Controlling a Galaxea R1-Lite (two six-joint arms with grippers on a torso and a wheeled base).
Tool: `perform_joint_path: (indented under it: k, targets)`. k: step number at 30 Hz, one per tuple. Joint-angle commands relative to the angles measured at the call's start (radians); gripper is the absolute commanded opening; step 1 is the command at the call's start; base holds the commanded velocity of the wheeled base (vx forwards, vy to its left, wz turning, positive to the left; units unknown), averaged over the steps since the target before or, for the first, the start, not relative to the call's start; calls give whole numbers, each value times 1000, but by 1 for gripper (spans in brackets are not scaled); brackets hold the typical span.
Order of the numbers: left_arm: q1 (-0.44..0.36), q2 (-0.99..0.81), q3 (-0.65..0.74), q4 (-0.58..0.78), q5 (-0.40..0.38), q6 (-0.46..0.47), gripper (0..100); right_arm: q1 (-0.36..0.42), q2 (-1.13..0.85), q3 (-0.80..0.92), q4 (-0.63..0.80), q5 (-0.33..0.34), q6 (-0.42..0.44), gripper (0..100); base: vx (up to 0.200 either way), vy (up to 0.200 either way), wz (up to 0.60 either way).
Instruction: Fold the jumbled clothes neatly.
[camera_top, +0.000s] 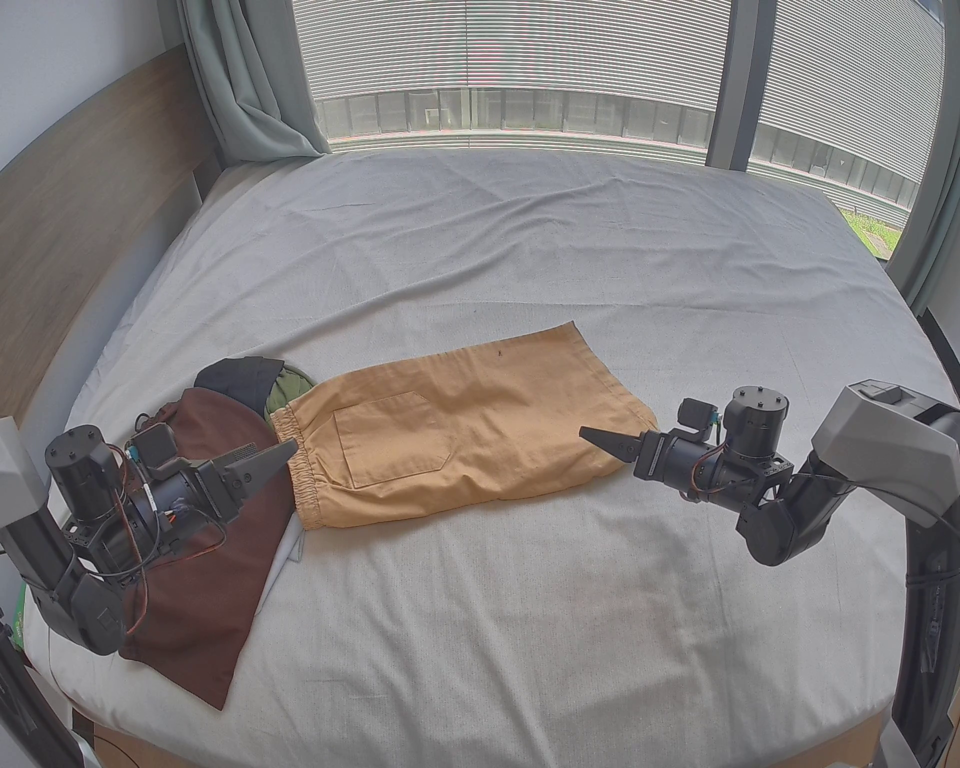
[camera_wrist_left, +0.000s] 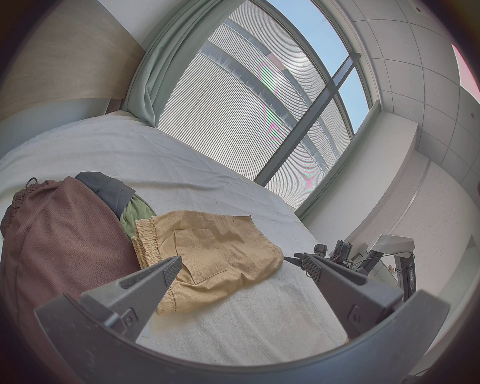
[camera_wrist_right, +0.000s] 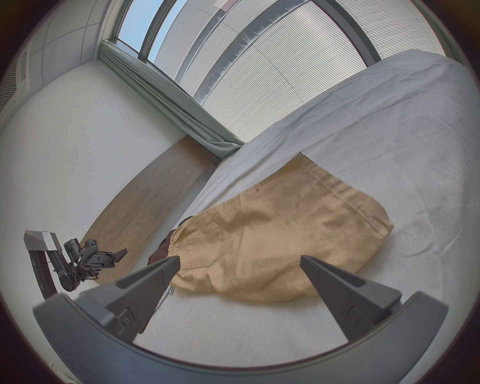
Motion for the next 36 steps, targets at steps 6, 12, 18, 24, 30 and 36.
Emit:
perform_joint_path:
  k: [6, 12, 18, 24, 30, 36]
  targets:
    - [-5, 10, 1, 0, 3, 0, 100, 6, 75, 2, -5, -11, 0, 100, 0, 0, 0]
    - [-5, 16, 1, 0, 5, 1, 100, 4, 104, -3, -4, -14, 0, 100, 0, 0, 0]
    - [-7, 16, 1, 0, 3, 1, 100, 8, 149, -21, -7, -39, 3, 100, 0, 0, 0]
    - [-7, 22, 1, 0, 5, 3, 100, 26, 201, -83, -5, -70, 14, 100, 0, 0, 0]
    - [-7, 23, 3, 0, 3, 3, 100, 75, 256, -175, 6, -103, 51, 100, 0, 0, 0]
    - [-7, 22, 3, 0, 3, 3, 100, 100, 278, -236, 7, -107, 91, 100, 0, 0, 0]
